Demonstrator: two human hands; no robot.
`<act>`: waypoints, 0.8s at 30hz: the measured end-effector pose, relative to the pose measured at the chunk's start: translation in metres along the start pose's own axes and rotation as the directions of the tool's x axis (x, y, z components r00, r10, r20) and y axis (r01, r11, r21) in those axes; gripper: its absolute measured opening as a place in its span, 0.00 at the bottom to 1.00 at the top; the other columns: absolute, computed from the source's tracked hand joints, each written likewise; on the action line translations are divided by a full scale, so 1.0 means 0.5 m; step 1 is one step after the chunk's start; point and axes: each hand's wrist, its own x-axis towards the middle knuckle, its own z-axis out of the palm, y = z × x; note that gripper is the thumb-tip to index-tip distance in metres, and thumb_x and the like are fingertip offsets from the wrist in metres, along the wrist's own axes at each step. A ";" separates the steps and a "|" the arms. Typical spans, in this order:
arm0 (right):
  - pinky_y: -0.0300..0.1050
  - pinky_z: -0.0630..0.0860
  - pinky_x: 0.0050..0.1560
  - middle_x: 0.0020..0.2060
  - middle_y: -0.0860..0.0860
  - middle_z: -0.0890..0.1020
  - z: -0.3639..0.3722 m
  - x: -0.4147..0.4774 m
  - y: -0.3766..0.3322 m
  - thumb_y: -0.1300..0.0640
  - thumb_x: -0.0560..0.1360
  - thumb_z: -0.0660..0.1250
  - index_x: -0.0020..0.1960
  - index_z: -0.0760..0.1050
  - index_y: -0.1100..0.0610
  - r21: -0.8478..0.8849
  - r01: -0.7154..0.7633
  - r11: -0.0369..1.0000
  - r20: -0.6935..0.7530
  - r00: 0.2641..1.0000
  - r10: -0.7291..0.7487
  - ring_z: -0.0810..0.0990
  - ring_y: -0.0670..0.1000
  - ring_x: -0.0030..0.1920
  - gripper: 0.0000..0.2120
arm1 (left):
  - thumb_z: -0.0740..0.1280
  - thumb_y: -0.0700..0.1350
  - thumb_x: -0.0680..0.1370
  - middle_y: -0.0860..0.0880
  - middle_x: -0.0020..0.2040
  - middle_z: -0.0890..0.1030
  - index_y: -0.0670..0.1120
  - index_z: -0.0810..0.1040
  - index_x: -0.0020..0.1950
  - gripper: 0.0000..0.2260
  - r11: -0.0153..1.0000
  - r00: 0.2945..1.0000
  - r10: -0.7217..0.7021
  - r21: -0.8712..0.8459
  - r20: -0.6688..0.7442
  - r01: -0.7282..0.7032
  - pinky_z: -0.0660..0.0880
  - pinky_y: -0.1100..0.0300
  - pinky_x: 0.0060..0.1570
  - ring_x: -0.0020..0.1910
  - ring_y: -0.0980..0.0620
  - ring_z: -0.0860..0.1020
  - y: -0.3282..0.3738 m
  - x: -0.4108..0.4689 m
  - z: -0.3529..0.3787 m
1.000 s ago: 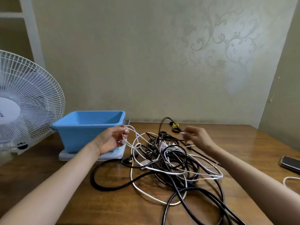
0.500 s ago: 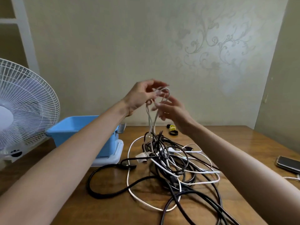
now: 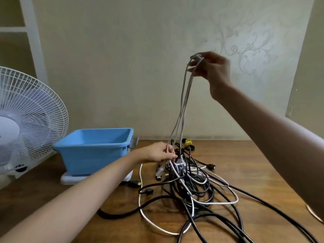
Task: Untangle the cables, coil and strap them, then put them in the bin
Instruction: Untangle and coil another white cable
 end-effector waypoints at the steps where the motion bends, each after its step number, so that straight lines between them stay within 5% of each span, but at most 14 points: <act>1: 0.44 0.80 0.39 0.30 0.53 0.82 -0.008 0.001 0.003 0.72 0.75 0.63 0.41 0.79 0.62 0.037 -0.005 0.999 0.000 1.000 0.005 0.82 0.52 0.32 0.09 | 0.62 0.46 0.80 0.47 0.39 0.79 0.46 0.78 0.42 0.09 0.996 0.999 -0.002 0.085 -0.053 0.006 0.72 0.60 0.37 0.35 0.55 0.75 -0.002 -0.002 -0.003; 4: 0.44 0.80 0.41 0.31 0.53 0.81 -0.032 -0.008 0.030 0.70 0.76 0.63 0.43 0.78 0.62 0.027 -0.076 0.997 0.029 0.997 0.076 0.81 0.52 0.34 0.07 | 0.54 0.45 0.83 0.43 0.34 0.79 0.40 0.77 0.46 0.15 0.980 0.970 -0.067 0.165 -0.233 0.107 0.75 0.60 0.30 0.29 0.50 0.79 0.019 0.001 -0.038; 6: 0.41 0.79 0.36 0.28 0.51 0.81 -0.050 -0.024 0.054 0.67 0.76 0.65 0.42 0.79 0.60 -0.189 -0.126 0.974 0.113 0.982 0.149 0.81 0.49 0.30 0.07 | 0.52 0.44 0.84 0.43 0.32 0.82 0.37 0.77 0.46 0.17 0.997 0.890 -0.047 0.027 -0.454 0.067 0.76 0.60 0.31 0.31 0.47 0.81 0.053 0.008 -0.079; 7: 0.40 0.77 0.33 0.28 0.50 0.82 -0.057 -0.036 0.065 0.66 0.75 0.66 0.43 0.80 0.59 -0.316 -0.136 0.939 0.184 0.962 0.201 0.80 0.47 0.29 0.06 | 0.52 0.44 0.84 0.46 0.30 0.82 0.36 0.76 0.45 0.17 0.984 0.828 -0.056 -0.169 -0.558 -0.047 0.76 0.60 0.31 0.29 0.50 0.81 0.072 0.007 -0.102; 9: 0.39 0.76 0.34 0.32 0.50 0.84 -0.065 -0.061 0.091 0.65 0.73 0.68 0.47 0.80 0.58 -0.474 -0.125 0.872 0.338 0.888 0.311 0.81 0.46 0.31 0.05 | 0.53 0.44 0.84 0.48 0.30 0.82 0.38 0.73 0.44 0.15 0.775 0.747 -0.041 -0.493 -0.664 -0.396 0.78 0.63 0.29 0.28 0.54 0.81 0.104 -0.003 -0.143; 10: 0.39 0.77 0.36 0.36 0.51 0.84 -0.065 -0.074 0.104 0.64 0.72 0.69 0.50 0.79 0.58 -0.498 -0.128 0.858 0.407 0.839 0.361 0.81 0.47 0.35 0.08 | 0.52 0.44 0.84 0.47 0.34 0.83 0.40 0.73 0.45 0.15 0.713 0.735 0.014 -0.509 -0.678 -0.483 0.78 0.64 0.31 0.31 0.54 0.82 0.111 -0.005 -0.158; 14: 0.38 0.75 0.40 0.41 0.51 0.81 -0.044 -0.123 0.142 0.62 0.75 0.68 0.54 0.76 0.51 -0.496 -0.203 0.844 0.580 0.646 0.496 0.79 0.48 0.42 0.11 | 0.53 0.47 0.84 0.49 0.34 0.84 0.42 0.76 0.46 0.16 0.799 0.851 0.136 -0.453 -0.507 -0.397 0.73 0.67 0.30 0.30 0.57 0.80 0.132 0.001 -0.159; 19: 0.31 0.67 0.32 0.34 0.47 0.79 0.000 -0.163 0.168 0.56 0.77 0.68 0.49 0.82 0.60 -0.580 0.014 0.815 0.423 0.860 0.286 0.73 0.38 0.32 0.08 | 0.53 0.45 0.84 0.49 0.40 0.83 0.45 0.77 0.56 0.13 0.673 0.793 0.212 -0.503 -0.571 -0.542 0.75 0.64 0.42 0.40 0.55 0.80 0.131 0.006 -0.160; 22: 0.43 0.72 0.38 0.36 0.51 0.81 -0.009 -0.150 0.172 0.51 0.78 0.65 0.46 0.83 0.56 -0.754 0.165 0.636 0.397 0.886 0.240 0.77 0.46 0.35 0.12 | 0.55 0.43 0.83 0.48 0.38 0.79 0.46 0.75 0.53 0.10 0.747 0.787 0.126 -0.465 -0.604 -0.476 0.72 0.66 0.33 0.30 0.59 0.77 0.122 0.007 -0.162; 24: 0.43 0.71 0.35 0.35 0.52 0.83 -0.019 -0.140 0.169 0.47 0.77 0.65 0.42 0.83 0.54 -0.805 0.182 0.564 0.371 0.897 0.240 0.77 0.46 0.32 0.13 | 0.55 0.46 0.83 0.47 0.35 0.78 0.43 0.75 0.51 0.11 0.839 0.782 0.043 -0.403 -0.622 -0.366 0.68 0.67 0.27 0.24 0.60 0.75 0.114 0.006 -0.165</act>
